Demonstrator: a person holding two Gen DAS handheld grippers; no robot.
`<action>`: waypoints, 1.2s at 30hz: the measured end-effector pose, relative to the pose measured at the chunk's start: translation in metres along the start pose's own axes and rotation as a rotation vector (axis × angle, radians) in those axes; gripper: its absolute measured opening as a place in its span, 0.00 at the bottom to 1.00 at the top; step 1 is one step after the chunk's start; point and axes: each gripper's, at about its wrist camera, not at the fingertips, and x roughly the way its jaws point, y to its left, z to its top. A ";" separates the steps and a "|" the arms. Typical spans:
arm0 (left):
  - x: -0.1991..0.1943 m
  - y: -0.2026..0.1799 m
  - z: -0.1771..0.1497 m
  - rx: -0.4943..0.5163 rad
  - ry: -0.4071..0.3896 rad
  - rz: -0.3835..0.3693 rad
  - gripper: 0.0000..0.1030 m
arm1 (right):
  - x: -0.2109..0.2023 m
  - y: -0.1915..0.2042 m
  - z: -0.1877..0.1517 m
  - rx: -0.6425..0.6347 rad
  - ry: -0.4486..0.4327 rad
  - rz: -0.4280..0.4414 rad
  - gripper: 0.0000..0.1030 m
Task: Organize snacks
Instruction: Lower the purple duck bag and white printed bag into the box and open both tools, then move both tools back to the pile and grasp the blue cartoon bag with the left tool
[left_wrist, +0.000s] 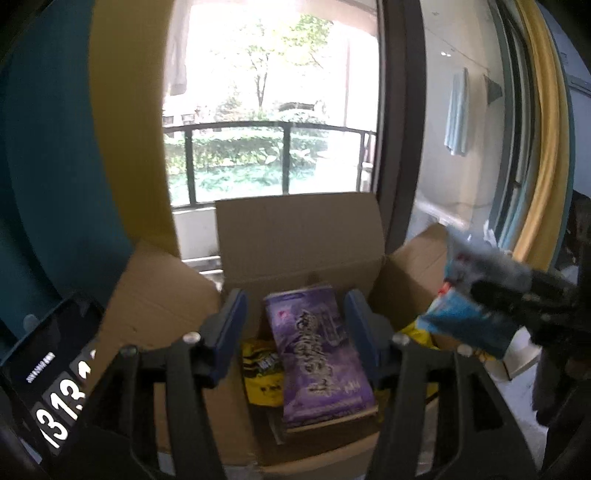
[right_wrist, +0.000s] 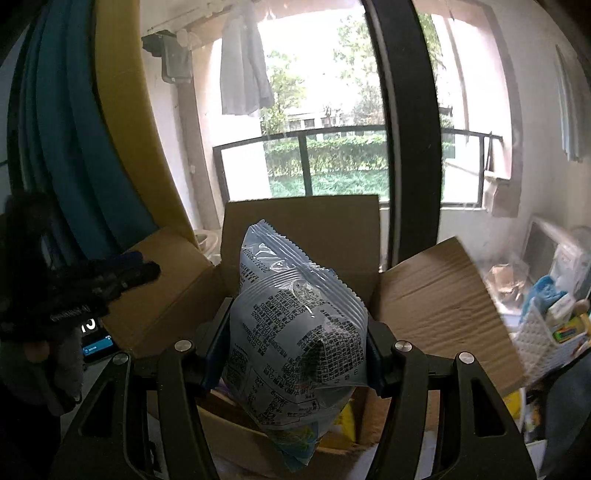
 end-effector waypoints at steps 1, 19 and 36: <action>-0.003 0.003 0.001 -0.008 -0.006 0.006 0.56 | 0.004 0.003 -0.001 0.001 0.008 0.008 0.62; -0.039 0.052 0.019 -0.123 -0.095 0.054 0.60 | 0.059 0.059 0.022 0.008 0.075 0.174 0.78; -0.060 0.028 0.014 -0.119 -0.084 -0.033 0.62 | -0.011 0.051 0.004 0.015 0.083 0.060 0.78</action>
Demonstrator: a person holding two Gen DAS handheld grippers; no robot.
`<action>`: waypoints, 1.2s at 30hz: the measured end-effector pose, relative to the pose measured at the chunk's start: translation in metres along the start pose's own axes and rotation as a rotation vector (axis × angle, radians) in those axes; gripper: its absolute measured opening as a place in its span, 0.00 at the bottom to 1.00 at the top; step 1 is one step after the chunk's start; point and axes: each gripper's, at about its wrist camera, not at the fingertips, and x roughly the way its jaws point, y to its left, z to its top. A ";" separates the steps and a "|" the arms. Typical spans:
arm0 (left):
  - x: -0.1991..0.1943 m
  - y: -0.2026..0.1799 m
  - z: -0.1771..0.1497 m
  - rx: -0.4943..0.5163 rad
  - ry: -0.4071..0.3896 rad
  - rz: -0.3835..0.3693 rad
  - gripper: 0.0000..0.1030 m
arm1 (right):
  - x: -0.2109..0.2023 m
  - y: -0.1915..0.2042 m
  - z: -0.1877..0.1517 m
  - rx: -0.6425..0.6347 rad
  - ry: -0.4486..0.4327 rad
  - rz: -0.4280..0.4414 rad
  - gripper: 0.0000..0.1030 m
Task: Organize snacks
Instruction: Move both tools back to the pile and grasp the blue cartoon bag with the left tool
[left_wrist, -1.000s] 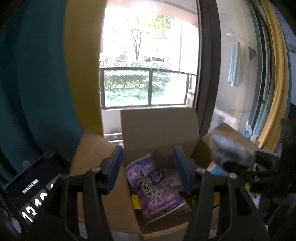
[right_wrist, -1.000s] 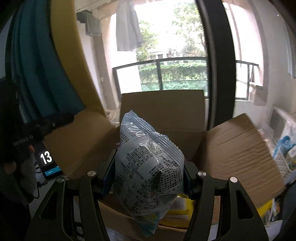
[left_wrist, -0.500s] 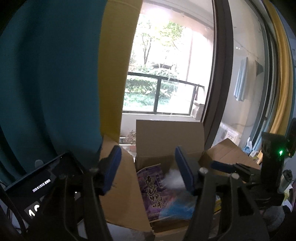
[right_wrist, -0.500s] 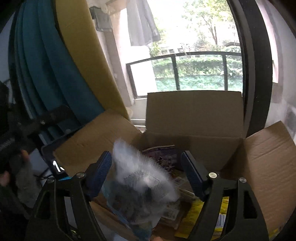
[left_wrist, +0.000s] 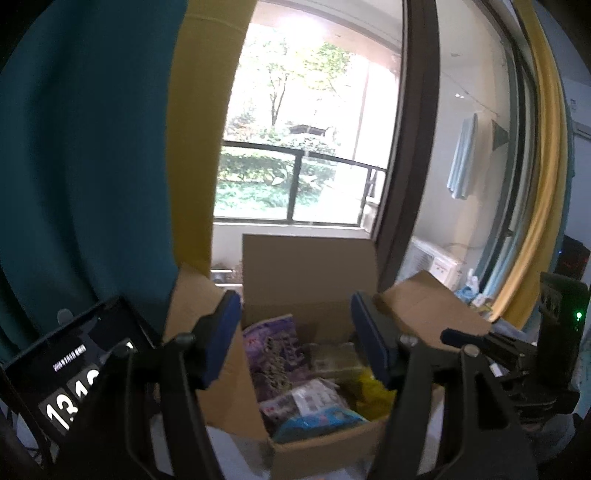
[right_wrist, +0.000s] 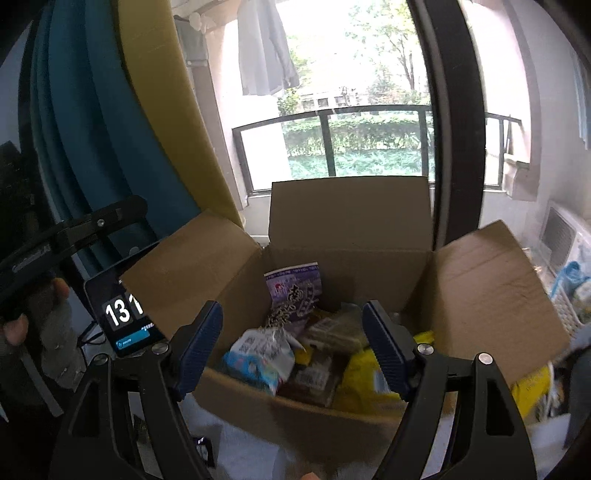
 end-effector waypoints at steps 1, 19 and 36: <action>-0.004 -0.003 -0.002 0.005 0.003 -0.002 0.62 | -0.005 0.001 -0.002 -0.002 -0.001 -0.004 0.78; -0.081 -0.049 -0.054 0.068 0.056 -0.041 0.72 | -0.083 0.017 -0.038 -0.010 -0.024 -0.004 0.78; -0.096 -0.063 -0.123 0.025 0.186 -0.073 0.72 | -0.124 -0.008 -0.102 0.068 0.031 -0.026 0.78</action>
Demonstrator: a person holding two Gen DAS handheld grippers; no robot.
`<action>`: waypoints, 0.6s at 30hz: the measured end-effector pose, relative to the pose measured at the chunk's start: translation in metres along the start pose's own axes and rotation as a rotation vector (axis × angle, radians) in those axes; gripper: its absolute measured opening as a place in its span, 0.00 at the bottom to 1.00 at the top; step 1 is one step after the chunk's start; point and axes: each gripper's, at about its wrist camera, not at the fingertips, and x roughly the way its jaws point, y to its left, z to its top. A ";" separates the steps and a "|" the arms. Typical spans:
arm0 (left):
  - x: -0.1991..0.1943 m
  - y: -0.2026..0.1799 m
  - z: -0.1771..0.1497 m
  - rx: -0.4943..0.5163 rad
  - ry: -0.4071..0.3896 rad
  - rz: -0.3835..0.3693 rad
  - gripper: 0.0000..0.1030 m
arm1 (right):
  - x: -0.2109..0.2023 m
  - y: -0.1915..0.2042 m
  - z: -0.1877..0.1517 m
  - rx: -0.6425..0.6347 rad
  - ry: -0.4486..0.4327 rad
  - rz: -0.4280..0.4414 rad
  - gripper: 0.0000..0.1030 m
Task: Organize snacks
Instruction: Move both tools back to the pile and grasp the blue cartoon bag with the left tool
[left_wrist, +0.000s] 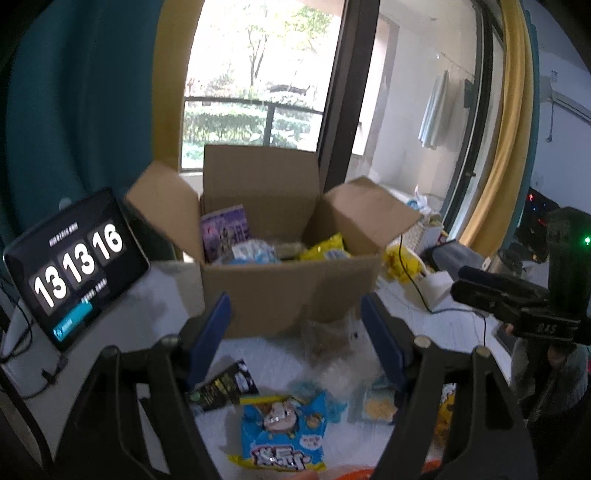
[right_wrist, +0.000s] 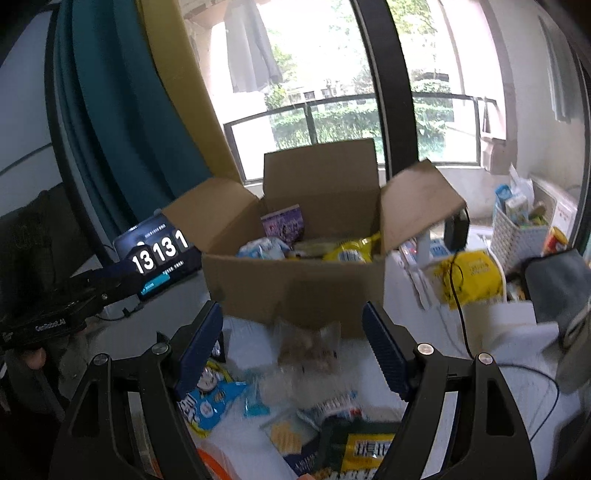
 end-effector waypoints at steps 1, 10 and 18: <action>0.002 0.001 -0.005 -0.006 0.013 -0.003 0.72 | -0.001 -0.002 -0.004 0.006 0.005 -0.004 0.78; 0.024 0.013 -0.052 -0.082 0.117 0.012 0.72 | 0.000 -0.030 -0.043 0.076 0.064 -0.056 0.78; 0.046 0.009 -0.084 -0.036 0.231 0.032 0.72 | 0.007 -0.049 -0.078 0.084 0.138 -0.107 0.78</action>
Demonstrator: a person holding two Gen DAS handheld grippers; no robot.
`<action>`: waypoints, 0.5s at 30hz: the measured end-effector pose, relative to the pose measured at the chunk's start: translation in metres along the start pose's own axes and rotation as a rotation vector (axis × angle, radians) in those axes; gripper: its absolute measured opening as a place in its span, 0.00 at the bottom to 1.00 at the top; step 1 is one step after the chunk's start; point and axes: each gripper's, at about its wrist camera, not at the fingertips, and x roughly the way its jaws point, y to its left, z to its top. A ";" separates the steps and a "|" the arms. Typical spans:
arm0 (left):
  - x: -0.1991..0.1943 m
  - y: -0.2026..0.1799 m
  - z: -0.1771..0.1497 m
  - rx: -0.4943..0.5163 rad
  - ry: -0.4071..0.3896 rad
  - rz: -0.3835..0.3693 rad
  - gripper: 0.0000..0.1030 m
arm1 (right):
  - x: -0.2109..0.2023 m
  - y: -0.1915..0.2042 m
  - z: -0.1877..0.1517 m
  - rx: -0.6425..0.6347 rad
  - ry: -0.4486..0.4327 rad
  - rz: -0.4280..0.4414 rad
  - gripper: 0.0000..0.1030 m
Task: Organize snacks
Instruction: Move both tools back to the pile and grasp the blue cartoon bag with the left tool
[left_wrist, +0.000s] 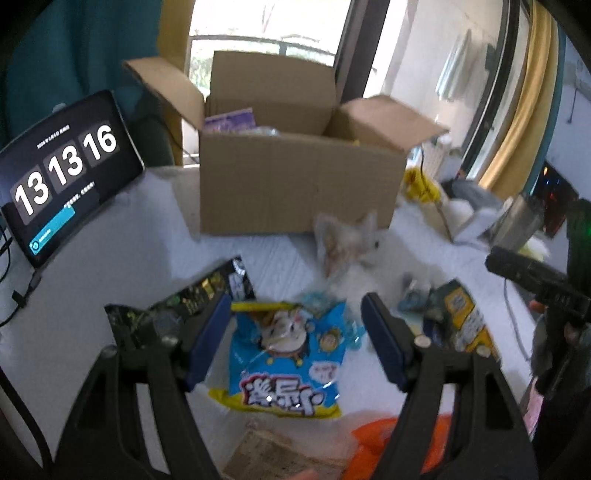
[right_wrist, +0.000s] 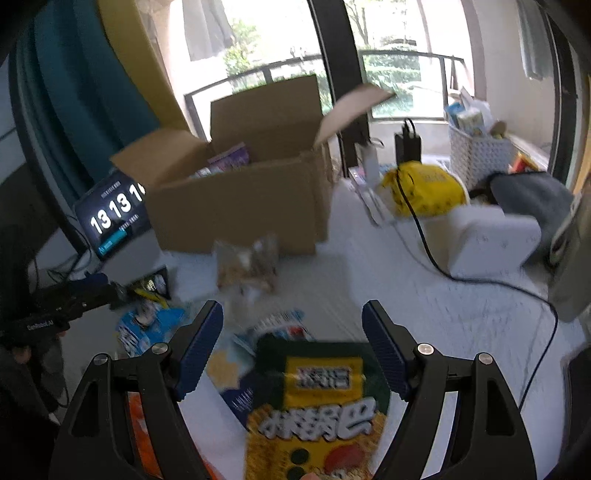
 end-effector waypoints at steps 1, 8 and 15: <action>0.003 0.001 -0.002 0.002 0.012 0.003 0.72 | 0.001 -0.004 -0.005 0.010 0.009 -0.001 0.78; 0.024 0.001 -0.014 0.007 0.103 -0.009 0.72 | 0.017 -0.028 -0.034 0.063 0.085 -0.032 0.78; 0.047 -0.006 -0.021 0.035 0.173 -0.020 0.83 | 0.020 -0.039 -0.060 0.084 0.148 -0.048 0.78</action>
